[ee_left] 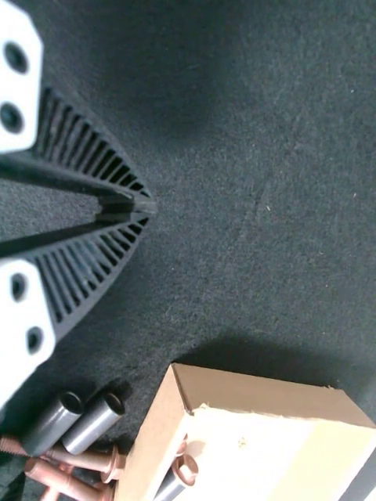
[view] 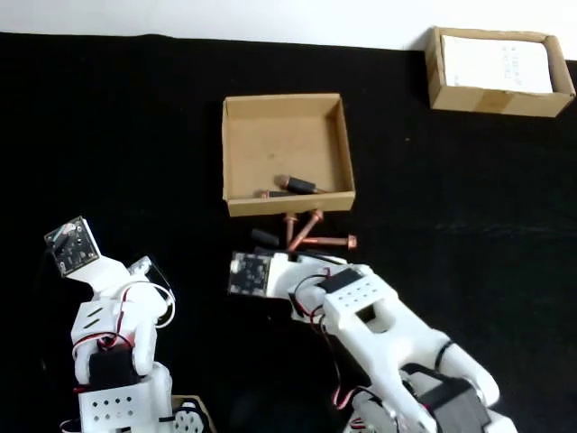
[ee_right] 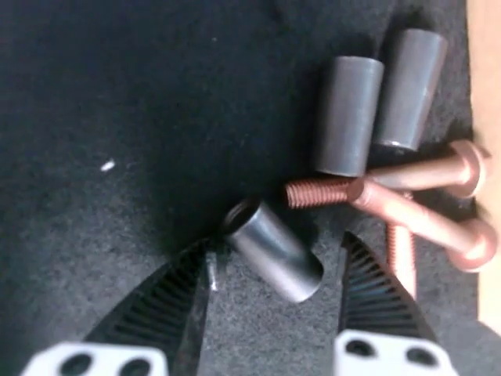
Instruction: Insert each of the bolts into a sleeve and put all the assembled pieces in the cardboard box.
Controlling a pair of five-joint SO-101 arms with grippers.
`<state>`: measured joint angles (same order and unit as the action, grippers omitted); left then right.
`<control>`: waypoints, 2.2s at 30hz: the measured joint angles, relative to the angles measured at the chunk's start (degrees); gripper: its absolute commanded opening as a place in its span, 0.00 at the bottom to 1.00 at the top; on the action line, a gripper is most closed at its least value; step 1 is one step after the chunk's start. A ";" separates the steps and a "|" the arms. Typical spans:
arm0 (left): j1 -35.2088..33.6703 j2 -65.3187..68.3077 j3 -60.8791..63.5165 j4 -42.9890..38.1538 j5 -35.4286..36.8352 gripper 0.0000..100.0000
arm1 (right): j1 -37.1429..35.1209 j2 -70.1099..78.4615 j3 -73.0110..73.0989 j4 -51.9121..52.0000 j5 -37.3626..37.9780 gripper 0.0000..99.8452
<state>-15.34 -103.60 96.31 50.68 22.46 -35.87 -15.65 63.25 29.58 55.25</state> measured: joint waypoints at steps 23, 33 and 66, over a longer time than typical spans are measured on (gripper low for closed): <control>0.00 0.00 0.00 0.00 0.00 0.01 | 4.66 -31.30 -21.54 24.97 -39.82 0.01; 2.20 0.00 0.00 4.48 -4.40 0.01 | 22.51 -58.90 -21.71 43.34 -46.95 0.01; 39.65 90.55 -77.10 19.25 -13.54 0.23 | 100.75 -88.88 31.65 -7.03 -46.42 0.01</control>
<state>24.31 -13.05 19.21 69.93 8.92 64.88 -104.53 94.90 22.55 8.84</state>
